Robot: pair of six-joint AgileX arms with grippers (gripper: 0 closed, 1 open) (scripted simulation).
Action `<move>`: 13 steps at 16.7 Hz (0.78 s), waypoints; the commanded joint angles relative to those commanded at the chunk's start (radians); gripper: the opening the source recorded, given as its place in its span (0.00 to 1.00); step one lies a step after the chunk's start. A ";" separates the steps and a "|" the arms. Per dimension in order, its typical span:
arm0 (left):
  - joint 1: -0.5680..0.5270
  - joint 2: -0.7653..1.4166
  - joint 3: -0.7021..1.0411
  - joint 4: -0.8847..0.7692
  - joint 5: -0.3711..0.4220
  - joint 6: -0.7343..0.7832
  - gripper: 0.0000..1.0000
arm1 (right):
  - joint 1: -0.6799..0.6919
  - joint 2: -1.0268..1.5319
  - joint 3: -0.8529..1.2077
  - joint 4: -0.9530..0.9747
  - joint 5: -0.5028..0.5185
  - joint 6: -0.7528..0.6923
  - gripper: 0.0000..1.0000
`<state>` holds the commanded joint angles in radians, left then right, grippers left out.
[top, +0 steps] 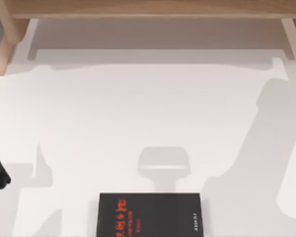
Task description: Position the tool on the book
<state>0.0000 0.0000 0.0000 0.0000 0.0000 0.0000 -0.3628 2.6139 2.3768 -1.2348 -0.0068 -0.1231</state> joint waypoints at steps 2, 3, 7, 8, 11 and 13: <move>0.000 0.000 0.000 0.000 0.000 0.000 1.00 | 0.000 0.000 0.000 0.000 0.000 0.000 0.00; 0.000 0.000 0.000 0.000 0.000 0.000 1.00 | 0.000 0.000 0.000 0.000 0.000 0.000 0.00; 0.000 0.000 0.000 0.000 0.000 0.000 1.00 | -0.002 0.000 0.000 0.000 0.000 0.001 0.00; 0.000 0.000 0.000 0.000 0.000 0.000 1.00 | -0.005 -0.009 0.001 -0.006 0.000 0.007 0.00; 0.000 0.000 0.000 0.000 0.000 0.000 1.00 | -0.016 -0.088 -0.017 -0.042 0.009 0.063 0.00; 0.000 0.000 0.000 0.000 0.000 0.000 1.00 | -0.003 -0.177 -0.039 -0.063 0.020 0.134 0.00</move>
<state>0.0000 0.0000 0.0000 0.0000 0.0000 0.0000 -0.3656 2.4369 2.3377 -1.2975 0.0131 0.0107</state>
